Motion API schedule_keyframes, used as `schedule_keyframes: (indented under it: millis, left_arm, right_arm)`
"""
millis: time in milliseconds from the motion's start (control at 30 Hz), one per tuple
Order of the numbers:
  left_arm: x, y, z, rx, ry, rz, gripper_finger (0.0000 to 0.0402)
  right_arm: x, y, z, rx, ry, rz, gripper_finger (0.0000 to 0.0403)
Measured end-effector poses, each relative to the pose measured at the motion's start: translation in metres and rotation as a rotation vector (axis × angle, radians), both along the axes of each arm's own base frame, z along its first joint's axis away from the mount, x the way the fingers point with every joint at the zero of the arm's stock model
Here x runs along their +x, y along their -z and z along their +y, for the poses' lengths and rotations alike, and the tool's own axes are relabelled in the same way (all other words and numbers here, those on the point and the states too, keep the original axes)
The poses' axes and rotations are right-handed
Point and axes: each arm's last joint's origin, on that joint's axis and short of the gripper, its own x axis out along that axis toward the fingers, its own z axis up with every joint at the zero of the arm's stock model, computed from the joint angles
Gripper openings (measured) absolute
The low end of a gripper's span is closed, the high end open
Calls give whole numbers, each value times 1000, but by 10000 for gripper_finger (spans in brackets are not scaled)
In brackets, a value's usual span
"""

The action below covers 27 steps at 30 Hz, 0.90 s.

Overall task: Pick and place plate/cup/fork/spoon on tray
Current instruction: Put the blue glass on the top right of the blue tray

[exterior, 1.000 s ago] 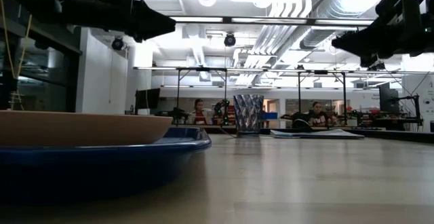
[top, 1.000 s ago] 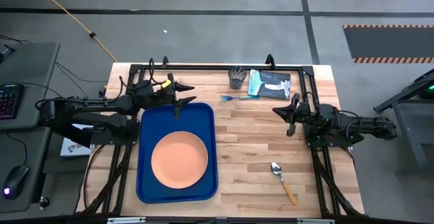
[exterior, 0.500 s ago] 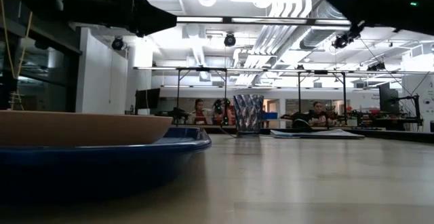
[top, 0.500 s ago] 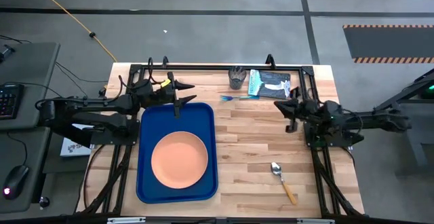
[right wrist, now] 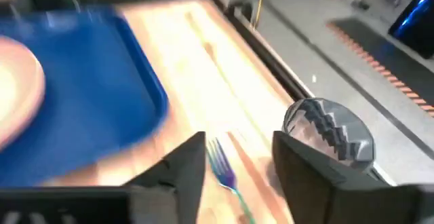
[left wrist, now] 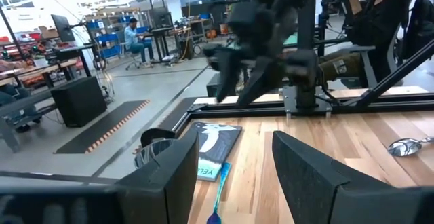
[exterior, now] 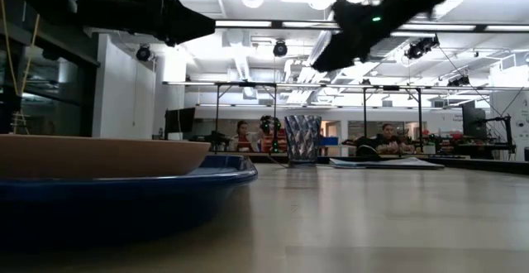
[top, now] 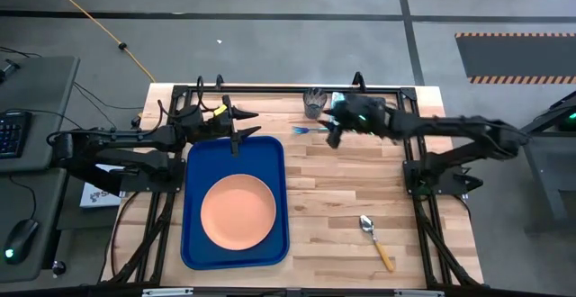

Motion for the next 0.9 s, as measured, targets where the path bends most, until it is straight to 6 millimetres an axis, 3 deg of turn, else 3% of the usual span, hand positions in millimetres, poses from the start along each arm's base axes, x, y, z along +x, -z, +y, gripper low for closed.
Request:
schedule_keyframes:
  millis: [167, 400, 633, 900]
  left_arm:
    - [0, 1, 0, -21, 0, 4, 179]
    - [0, 2, 0, -28, 0, 18, 179]
    - [0, 3, 0, -37, 0, 23, 179]
    - [0, 3, 0, -35, 0, 22, 179]
  right_arm:
    - [35, -7, -36, -47, 15, 271, 209]
    - [70, 0, -78, -44, -16, 507, 222]
    - [87, 25, -101, 13, -44, 647, 222]
    - [90, 52, -114, 40, -29, 736, 217]
